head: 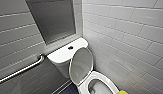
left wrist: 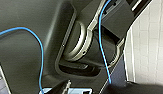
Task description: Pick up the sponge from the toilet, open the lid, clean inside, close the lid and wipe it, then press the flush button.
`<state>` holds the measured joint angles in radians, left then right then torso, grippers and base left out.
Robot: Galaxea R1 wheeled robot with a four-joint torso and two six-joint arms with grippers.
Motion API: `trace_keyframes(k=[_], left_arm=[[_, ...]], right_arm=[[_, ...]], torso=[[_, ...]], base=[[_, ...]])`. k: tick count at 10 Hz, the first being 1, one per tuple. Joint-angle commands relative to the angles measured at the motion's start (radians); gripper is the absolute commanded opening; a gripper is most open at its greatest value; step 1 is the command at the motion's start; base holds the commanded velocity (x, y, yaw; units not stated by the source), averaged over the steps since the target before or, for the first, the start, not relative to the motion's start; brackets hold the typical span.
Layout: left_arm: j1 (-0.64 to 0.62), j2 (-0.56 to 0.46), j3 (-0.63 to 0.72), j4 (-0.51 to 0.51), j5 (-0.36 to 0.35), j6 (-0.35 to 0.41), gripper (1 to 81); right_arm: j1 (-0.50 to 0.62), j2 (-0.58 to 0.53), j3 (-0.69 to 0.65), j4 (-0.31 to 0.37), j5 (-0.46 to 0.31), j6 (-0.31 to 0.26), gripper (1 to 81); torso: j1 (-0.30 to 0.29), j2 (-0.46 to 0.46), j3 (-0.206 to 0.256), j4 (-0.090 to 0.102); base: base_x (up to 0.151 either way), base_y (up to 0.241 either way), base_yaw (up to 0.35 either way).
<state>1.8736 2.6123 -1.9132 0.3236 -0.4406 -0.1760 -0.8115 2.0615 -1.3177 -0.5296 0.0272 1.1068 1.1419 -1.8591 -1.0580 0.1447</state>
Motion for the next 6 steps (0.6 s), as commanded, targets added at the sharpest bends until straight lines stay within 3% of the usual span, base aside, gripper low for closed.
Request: trace_keyframes(k=[1, 6], left_arm=[[0.043, -0.012, 0.003, 0.025, 0.066, 0.009, 81.1], [0.043, -0.004, -0.001, 0.02, 0.066, 0.007, 81.1]], right_arm=[[0.275, 0.077, 0.063, 0.003, -0.064, 0.018, 1.0], [0.372, 0.496, -0.247, 0.0, -0.221, 0.018, 1.0]], torso=[[0.0, 0.0, 0.0, 0.0], [0.0, 0.0, 0.0, 0.0]], base=[[0.0, 0.0, 0.0], [0.0, 0.0, 0.0]])
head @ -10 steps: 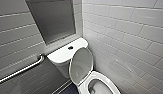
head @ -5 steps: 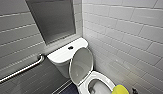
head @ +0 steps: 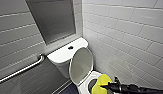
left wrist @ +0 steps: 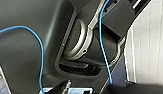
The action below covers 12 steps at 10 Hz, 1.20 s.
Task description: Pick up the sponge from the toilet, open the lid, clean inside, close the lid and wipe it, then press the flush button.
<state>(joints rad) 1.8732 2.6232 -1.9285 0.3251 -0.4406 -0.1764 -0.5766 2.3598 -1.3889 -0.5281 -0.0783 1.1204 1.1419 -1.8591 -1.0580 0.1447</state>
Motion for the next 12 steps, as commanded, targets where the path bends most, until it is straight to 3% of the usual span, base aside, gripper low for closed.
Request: trace_keyframes(k=[1, 6, 9, 10, 12], left_arm=[[0.044, -0.014, 0.014, 0.015, 0.066, 0.008, 81.1], [0.044, -0.011, 0.013, 0.006, 0.076, 0.005, 81.1], [0.044, -0.006, 0.008, 0.005, 0.077, 0.003, 81.1], [0.044, -0.006, 0.009, 0.005, 0.077, 0.005, 81.1], [0.044, -0.006, 0.008, 0.005, 0.077, 0.005, 81.1]], right_arm=[[0.146, 0.282, -0.26, -0.009, -0.127, 0.002, 1.0], [0.189, 0.687, -0.723, -0.012, -0.173, 0.009, 1.0], [0.178, 0.867, -0.982, -0.007, -0.167, 0.064, 1.0], [0.168, 0.869, -1.027, -0.006, -0.166, 0.065, 1.0], [0.131, 0.861, -0.978, -0.026, -0.182, 0.058, 1.0]], torso=[[0.0, 0.0, 0.0, 0.0], [0.0, 0.0, 0.0, 0.0], [0.0, 0.0, 0.0, 0.0], [0.0, 0.0, 0.0, 0.0], [0.0, 0.0, 0.0, 0.0]], base=[[0.0, 0.0, 0.0], [0.0, 0.0, 0.0], [0.0, 0.0, 0.0], [0.0, 0.0, 0.0], [0.0, 0.0, 0.0]])
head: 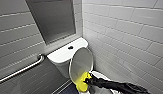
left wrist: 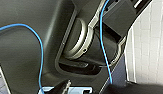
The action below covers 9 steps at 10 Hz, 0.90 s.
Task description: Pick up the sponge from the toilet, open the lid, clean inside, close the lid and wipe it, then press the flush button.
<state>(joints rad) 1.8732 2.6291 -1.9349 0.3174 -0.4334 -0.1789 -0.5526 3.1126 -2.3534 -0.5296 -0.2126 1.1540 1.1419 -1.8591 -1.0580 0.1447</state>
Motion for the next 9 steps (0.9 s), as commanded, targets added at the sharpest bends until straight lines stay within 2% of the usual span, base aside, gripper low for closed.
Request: trace_keyframes(k=[1, 4, 9], left_arm=[[0.044, -0.012, 0.014, 0.014, 0.071, 0.007, 81.1], [0.044, -0.012, 0.014, 0.02, 0.07, 0.009, 81.1], [0.045, -0.01, 0.014, 0.029, 0.068, 0.01, 81.1]], right_arm=[[0.085, 0.05, 0.084, -0.05, -0.088, 0.027, 1.0], [0.07, -0.12, 0.36, -0.07, -0.157, 0.053, 1.0], [0.026, -0.347, 0.589, -0.072, -0.211, 0.084, 1.0]], torso=[[0.0, 0.0, 0.0, 0.0], [0.0, 0.0, 0.0, 0.0], [0.0, 0.0, 0.0, 0.0]], base=[[0.0, 0.0, 0.0], [0.0, 0.0, 0.0], [0.0, 0.0, 0.0]])
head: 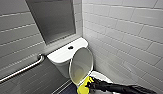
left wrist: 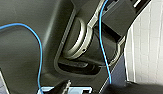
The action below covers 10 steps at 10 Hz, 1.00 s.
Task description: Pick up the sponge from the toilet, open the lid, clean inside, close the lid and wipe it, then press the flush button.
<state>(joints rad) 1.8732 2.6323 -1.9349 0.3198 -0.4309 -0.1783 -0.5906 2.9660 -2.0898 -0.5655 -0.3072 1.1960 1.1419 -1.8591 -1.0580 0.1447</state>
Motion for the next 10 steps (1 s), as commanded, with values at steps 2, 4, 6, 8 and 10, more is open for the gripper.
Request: trace_keyframes(k=[2, 4, 6, 8, 10], left_arm=[[0.044, -0.015, 0.014, 0.027, 0.066, 0.01, 81.1], [0.044, -0.015, 0.014, 0.027, 0.067, 0.011, 81.1], [0.044, -0.015, 0.014, 0.027, 0.064, 0.011, 81.1], [0.044, -0.011, 0.014, 0.028, 0.064, 0.011, 81.1], [0.044, -0.009, 0.014, 0.028, 0.063, 0.023, 81.1]], right_arm=[[0.033, -0.264, 0.367, -0.036, -0.115, 0.043, 1.0], [-0.004, -0.345, 0.425, -0.04, -0.113, 0.043, 1.0], [-0.033, -0.439, 0.502, -0.04, -0.11, 0.043, 1.0], [-0.058, -0.516, 0.558, -0.04, -0.102, 0.043, 1.0], [-0.068, -0.592, 0.625, -0.042, -0.101, 0.045, 1.0]], torso=[[0.0, 0.0, 0.0, 0.0], [0.0, 0.0, 0.0, 0.0], [0.0, 0.0, 0.0, 0.0], [0.0, 0.0, 0.0, 0.0], [0.0, 0.0, 0.0, 0.0]], base=[[0.0, 0.0, 0.0], [0.0, 0.0, 0.0], [0.0, 0.0, 0.0], [0.0, 0.0, 0.0], [0.0, 0.0, 0.0]])
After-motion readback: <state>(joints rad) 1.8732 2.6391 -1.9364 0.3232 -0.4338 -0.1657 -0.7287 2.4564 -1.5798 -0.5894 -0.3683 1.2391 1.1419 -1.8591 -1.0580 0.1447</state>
